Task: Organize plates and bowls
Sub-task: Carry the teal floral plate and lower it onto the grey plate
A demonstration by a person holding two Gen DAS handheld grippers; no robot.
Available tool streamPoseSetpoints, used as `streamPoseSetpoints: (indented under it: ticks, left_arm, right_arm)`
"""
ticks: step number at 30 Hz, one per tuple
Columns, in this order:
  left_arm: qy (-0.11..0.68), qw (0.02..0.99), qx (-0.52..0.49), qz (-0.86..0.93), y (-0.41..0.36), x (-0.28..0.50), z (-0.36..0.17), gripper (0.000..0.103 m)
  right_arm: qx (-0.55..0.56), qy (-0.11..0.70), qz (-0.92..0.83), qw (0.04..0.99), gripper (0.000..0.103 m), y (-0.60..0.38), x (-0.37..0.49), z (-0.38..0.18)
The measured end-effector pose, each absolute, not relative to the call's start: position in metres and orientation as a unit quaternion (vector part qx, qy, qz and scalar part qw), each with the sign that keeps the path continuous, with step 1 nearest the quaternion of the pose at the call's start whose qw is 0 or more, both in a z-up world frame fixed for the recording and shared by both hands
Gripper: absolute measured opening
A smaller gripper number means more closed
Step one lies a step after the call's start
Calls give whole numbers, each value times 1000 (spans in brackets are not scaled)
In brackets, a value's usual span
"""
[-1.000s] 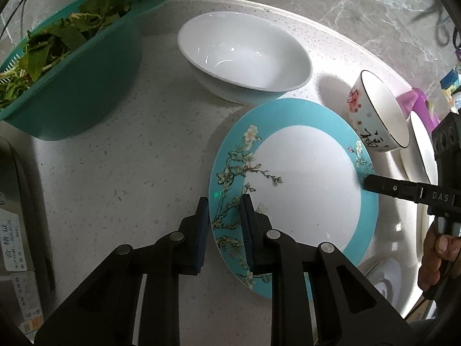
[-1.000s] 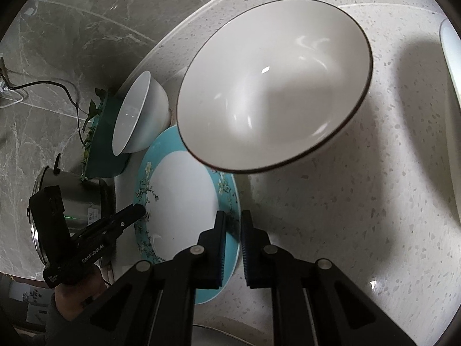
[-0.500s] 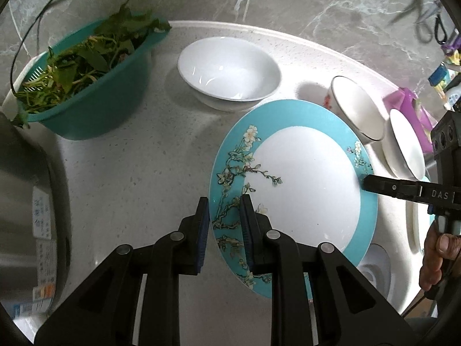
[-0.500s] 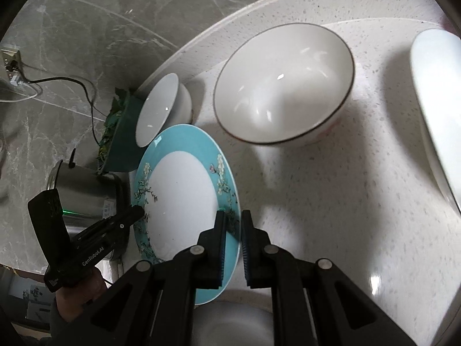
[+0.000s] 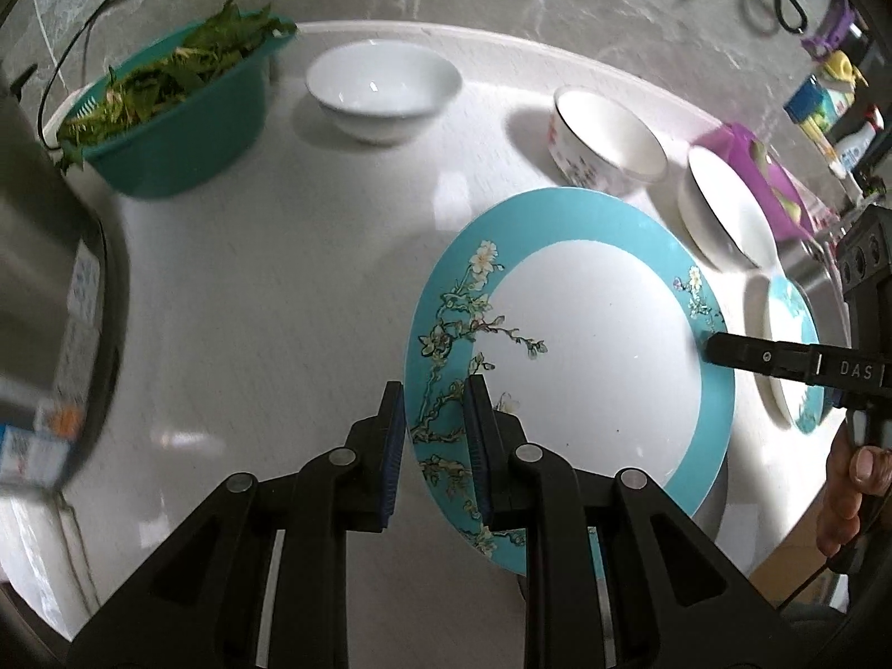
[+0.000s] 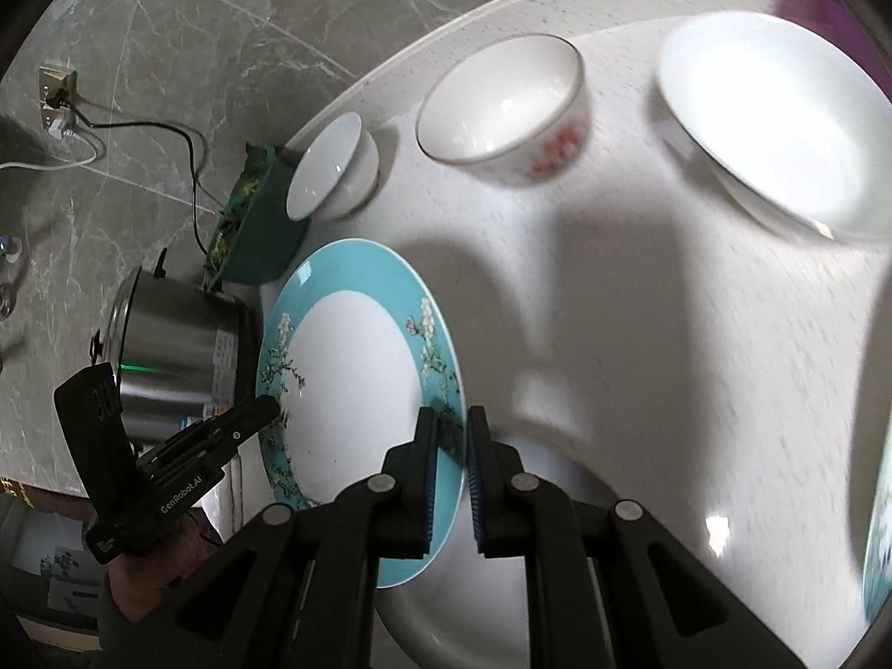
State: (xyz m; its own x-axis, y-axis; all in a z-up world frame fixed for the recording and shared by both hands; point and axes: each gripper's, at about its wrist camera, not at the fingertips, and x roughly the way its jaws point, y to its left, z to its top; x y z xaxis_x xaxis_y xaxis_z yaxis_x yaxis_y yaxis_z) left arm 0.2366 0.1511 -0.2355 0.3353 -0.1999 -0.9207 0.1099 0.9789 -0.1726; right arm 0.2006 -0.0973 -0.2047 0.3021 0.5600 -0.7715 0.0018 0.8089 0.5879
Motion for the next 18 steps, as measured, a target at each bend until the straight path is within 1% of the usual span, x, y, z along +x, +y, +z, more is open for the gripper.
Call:
streamPoseSetpoints:
  ticks: [18]
  left_arm:
    - [603,792,-29,-94,101,144,-252,18]
  right_arm:
    - [213,579,168,769,14,-123,137,-219]
